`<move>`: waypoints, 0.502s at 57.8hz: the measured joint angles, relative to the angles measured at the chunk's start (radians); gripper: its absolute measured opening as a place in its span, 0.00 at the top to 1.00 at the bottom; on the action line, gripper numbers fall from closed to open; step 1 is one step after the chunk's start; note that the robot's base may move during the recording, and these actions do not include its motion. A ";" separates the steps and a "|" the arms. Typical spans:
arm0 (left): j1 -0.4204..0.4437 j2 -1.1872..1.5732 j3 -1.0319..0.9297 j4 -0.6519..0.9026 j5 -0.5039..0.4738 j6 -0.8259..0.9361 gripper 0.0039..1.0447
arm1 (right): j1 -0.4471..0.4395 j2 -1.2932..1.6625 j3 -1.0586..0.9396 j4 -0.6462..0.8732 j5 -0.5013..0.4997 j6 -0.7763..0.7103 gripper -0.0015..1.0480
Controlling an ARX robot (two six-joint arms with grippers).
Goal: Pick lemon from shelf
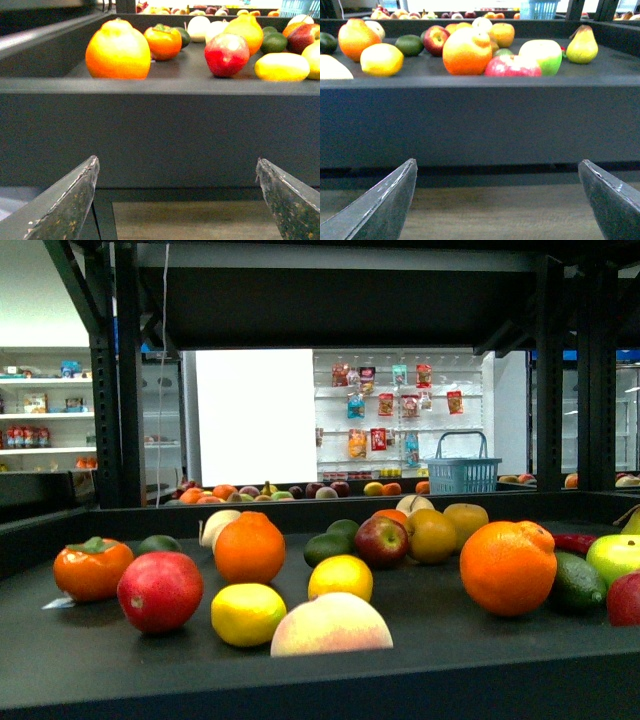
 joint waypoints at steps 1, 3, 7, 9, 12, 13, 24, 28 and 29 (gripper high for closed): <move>0.000 0.000 0.000 0.000 0.000 0.000 0.08 | 0.000 0.000 0.000 0.000 0.000 0.000 0.07; 0.000 0.000 0.000 0.000 0.000 0.000 0.08 | 0.000 0.000 0.000 0.000 -0.001 0.000 0.07; 0.000 0.000 0.000 0.000 0.000 0.001 0.08 | 0.000 0.000 0.000 0.000 0.000 0.000 0.07; 0.000 0.000 0.000 0.000 0.000 0.001 0.08 | 0.000 0.000 0.000 0.000 -0.001 0.000 0.07; 0.000 0.000 0.000 0.000 0.000 0.000 0.08 | 0.000 0.000 0.000 0.000 0.000 0.000 0.07; 0.000 0.000 0.000 0.000 0.000 0.001 0.08 | 0.000 0.000 0.000 0.000 -0.002 0.001 0.07; 0.000 0.000 0.000 0.000 0.000 0.000 0.08 | 0.000 0.000 0.000 0.000 -0.001 0.000 0.07; 0.000 0.000 0.000 0.000 0.000 0.000 0.08 | 0.000 0.000 0.000 0.000 0.000 0.000 0.07; 0.000 0.000 0.000 0.000 0.000 0.000 0.08 | 0.000 0.000 0.000 0.000 0.000 0.000 0.07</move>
